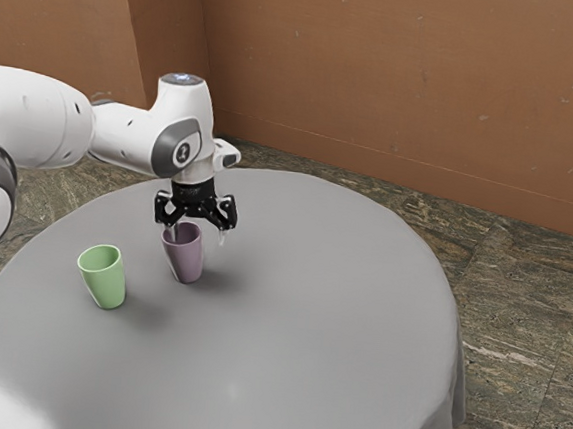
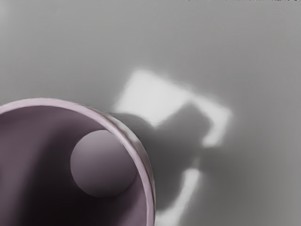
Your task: Place the right cup onto the left cup
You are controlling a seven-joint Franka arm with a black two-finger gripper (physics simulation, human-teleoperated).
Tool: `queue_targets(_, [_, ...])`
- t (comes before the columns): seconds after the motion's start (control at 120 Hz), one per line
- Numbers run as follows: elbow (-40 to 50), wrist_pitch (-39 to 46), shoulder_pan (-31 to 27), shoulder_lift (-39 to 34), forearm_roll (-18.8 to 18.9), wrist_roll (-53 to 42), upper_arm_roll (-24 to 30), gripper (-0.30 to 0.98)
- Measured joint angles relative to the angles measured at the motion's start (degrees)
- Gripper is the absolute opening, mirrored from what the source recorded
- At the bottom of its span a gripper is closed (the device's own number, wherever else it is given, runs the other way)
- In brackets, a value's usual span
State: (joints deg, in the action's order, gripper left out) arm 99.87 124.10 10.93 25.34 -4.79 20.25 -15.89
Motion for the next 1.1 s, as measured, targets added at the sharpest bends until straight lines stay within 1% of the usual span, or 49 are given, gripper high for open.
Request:
queue_targets(0.133, [-0.09,1.12,0.01,0.32,-0.01,0.61,-0.01,0.67])
queue_targets(0.383, [-4.12,2.83,-0.08,3.33,0.34,1.33,0.0,0.67])
queue_targets(0.7, [-3.19,3.41,-1.07,4.27,0.01,2.02,-0.01,0.65])
queue_targets(0.75, [-3.18,3.46,-1.08,4.39,-0.04,2.12,0.0,0.61])
queue_targets(0.8, [-3.17,3.49,-1.08,4.44,-0.06,2.21,0.0,0.54])
queue_targets(0.908, [-2.9,3.53,-1.09,4.48,-0.1,2.4,-0.01,0.29])
queue_targets(0.967, [-2.59,3.53,-1.24,4.47,-0.14,2.69,-0.01,0.18])
queue_targets(1.033, [-2.44,3.53,-1.32,4.47,-0.15,3.0,-0.01,0.09])
queue_targets(1.1, [-2.39,3.53,-1.34,4.47,-0.16,3.27,-0.01,0.03])
